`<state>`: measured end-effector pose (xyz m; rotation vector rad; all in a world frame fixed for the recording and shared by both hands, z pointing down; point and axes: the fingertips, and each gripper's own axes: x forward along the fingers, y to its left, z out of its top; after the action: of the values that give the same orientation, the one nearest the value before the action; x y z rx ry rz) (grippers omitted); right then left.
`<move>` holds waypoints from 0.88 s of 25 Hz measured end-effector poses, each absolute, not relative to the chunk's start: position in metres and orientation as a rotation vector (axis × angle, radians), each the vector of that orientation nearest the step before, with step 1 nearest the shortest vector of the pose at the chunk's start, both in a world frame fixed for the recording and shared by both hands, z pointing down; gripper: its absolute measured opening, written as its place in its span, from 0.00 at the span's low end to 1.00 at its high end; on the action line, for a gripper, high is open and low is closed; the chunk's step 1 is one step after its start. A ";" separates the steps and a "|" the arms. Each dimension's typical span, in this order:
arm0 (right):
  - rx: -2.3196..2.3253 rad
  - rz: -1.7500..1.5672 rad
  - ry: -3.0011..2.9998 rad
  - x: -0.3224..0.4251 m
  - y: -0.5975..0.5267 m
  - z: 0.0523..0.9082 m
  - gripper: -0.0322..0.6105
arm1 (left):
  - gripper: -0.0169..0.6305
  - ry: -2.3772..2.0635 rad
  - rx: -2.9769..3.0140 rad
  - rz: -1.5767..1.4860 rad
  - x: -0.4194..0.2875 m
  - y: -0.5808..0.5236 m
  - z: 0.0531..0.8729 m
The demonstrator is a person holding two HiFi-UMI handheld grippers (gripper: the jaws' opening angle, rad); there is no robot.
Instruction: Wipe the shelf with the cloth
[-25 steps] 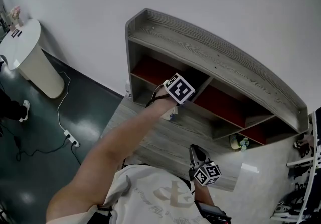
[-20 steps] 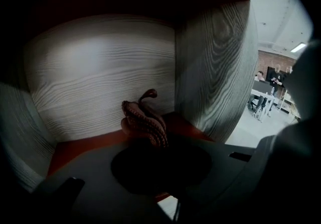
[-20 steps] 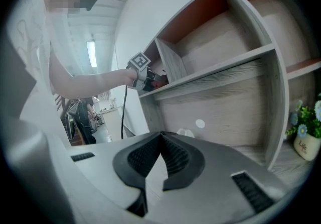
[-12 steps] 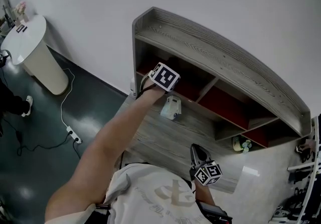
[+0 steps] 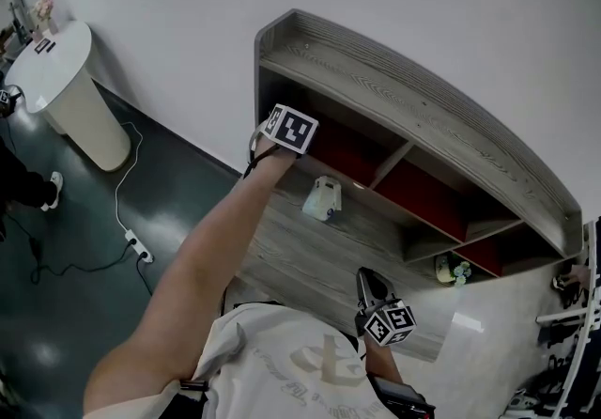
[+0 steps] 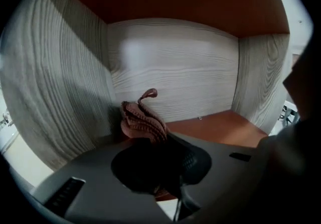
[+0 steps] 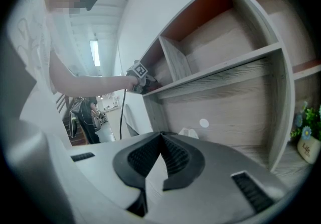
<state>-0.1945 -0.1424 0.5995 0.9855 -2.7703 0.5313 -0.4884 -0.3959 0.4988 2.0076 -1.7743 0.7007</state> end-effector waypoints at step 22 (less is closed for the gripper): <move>0.971 0.544 -2.798 -0.201 -0.125 0.608 0.06 | 0.13 -1.826 2.129 0.323 -0.504 -0.277 0.508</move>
<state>-0.2011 -0.1253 0.6084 0.9708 -2.7979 0.5442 -0.5039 -0.2770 0.5078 2.1291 -1.8262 0.3228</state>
